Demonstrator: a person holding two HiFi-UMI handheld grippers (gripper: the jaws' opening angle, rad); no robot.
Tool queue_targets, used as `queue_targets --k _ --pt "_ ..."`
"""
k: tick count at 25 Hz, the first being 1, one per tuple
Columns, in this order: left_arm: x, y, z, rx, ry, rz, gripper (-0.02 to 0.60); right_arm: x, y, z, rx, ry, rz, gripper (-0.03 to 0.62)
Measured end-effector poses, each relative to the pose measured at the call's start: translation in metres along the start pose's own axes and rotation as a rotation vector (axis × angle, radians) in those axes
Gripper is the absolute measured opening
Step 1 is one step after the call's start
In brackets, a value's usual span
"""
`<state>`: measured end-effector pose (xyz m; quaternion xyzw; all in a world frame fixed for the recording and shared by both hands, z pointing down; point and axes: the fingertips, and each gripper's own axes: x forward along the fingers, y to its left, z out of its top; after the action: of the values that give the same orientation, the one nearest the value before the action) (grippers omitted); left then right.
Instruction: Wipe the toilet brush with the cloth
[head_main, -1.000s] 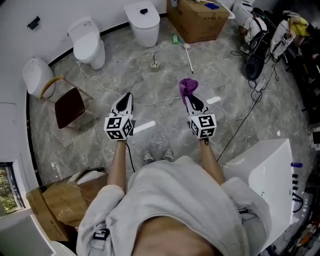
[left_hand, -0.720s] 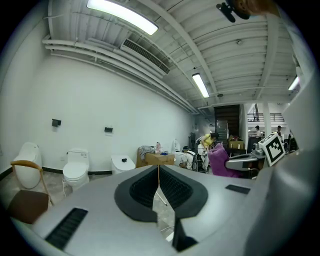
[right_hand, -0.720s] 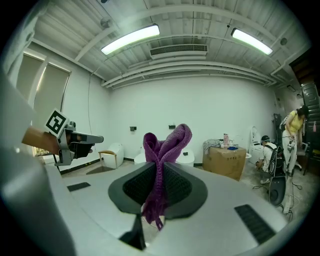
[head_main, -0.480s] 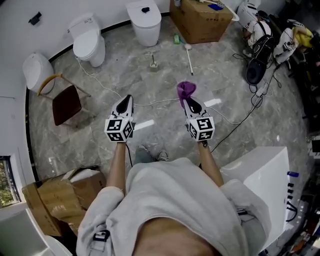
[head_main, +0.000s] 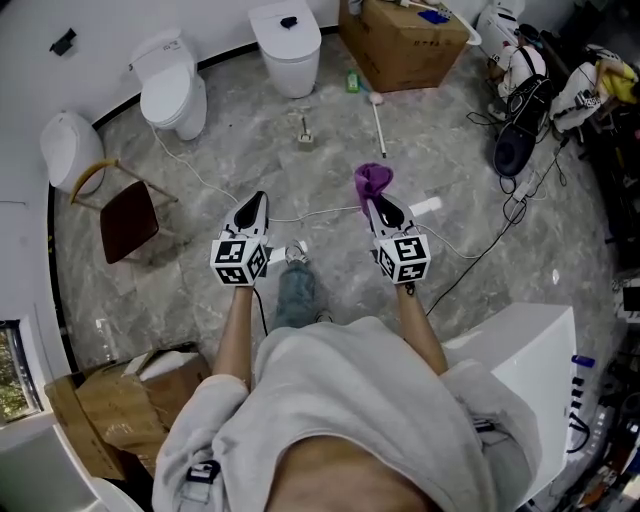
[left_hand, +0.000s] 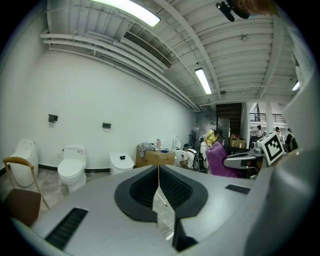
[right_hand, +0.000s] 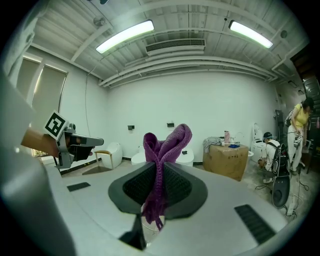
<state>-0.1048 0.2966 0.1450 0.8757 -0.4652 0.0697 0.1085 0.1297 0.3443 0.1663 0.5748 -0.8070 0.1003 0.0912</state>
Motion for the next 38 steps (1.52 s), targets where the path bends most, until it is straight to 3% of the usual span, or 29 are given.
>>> queue_targets --k 8,17,23,30,38 --pt "0.073 0.039 0.001 -0.029 0.016 -0.037 0.023 0.065 -0.023 0.007 -0.005 0.022 -0.017 0.069" --pt "0.187 0.084 0.035 -0.041 0.03 -0.123 0.023 0.163 -0.064 0.049 -0.015 0.036 -0.056 0.069" --pt "0.247 0.126 0.054 -0.047 0.03 -0.138 0.023 0.227 -0.086 0.069 -0.017 0.038 -0.071 0.069" --pt "0.291 0.161 0.065 -0.054 0.022 -0.154 0.023 0.28 -0.095 0.085 -0.029 0.037 -0.079 0.069" --pt "0.306 0.173 0.063 -0.071 0.025 -0.156 0.023 0.296 -0.097 0.085 -0.032 0.056 -0.078 0.069"
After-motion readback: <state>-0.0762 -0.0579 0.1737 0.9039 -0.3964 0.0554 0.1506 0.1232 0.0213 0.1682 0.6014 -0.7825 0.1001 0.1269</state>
